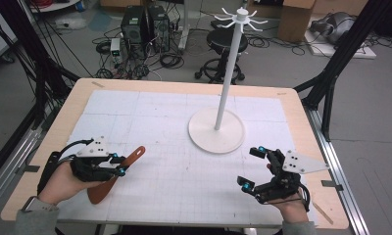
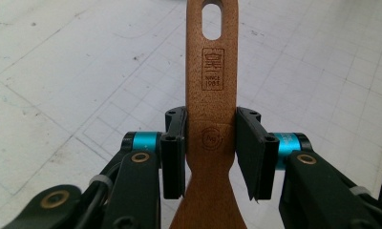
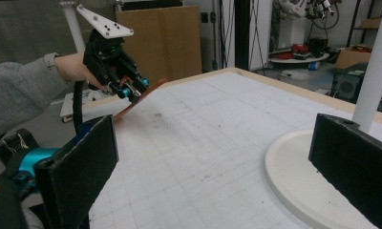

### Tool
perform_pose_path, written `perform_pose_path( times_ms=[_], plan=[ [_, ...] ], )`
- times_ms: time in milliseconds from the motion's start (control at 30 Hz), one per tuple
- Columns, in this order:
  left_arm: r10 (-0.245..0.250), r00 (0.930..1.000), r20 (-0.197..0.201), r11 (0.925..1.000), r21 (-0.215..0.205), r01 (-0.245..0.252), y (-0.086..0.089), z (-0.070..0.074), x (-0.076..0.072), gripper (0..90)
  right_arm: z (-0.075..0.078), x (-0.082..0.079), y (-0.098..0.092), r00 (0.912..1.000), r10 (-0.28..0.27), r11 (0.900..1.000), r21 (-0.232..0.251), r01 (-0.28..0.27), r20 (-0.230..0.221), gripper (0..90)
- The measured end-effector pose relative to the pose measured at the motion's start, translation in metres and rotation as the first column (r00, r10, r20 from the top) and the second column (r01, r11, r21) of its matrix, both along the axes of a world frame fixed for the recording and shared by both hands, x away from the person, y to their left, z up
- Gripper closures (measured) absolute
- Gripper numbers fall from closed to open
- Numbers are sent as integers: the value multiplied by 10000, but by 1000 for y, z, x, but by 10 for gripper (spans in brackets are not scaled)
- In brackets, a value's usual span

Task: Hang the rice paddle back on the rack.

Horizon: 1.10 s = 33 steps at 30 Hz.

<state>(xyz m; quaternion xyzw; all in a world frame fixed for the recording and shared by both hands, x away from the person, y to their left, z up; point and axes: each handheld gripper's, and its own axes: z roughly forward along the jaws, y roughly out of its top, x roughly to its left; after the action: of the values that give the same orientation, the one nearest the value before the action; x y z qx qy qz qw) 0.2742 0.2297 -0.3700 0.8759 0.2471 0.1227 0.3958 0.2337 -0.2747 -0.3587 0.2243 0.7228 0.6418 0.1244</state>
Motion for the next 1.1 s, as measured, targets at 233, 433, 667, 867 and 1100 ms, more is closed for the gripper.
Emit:
perform_pose_path(
  times_ms=[233, 433, 667, 867, 1100],
  plan=[
    [92, 9993, 350, 9997, -236, -83, 4, 9, -5, 651, 0, 0, 0, 10000, 16, 10000, -3, -16, 66, 18],
    [98, 9987, 505, 9995, -295, -83, 5, 15, -7, 651, 0, 1, 0, 10000, 41, 10000, -27, -40, 32, 18],
    [181, 9974, 697, 9979, -629, -137, 11, 24, -11, 651, 0, 0, 0, 10000, 16, 10000, -2, -16, 30, 18],
    [184, 9969, 765, 9957, -920, -113, 14, 29, -14, 650, 0, 1, 1, 10000, 35, 10000, -22, -35, 16, 18],
    [146, 9960, 878, 9919, -1271, -33, 14, 33, -16, 651, 0, 1, 1, 10000, 77, 10000, -59, -77, 20, 18]
  ],
)
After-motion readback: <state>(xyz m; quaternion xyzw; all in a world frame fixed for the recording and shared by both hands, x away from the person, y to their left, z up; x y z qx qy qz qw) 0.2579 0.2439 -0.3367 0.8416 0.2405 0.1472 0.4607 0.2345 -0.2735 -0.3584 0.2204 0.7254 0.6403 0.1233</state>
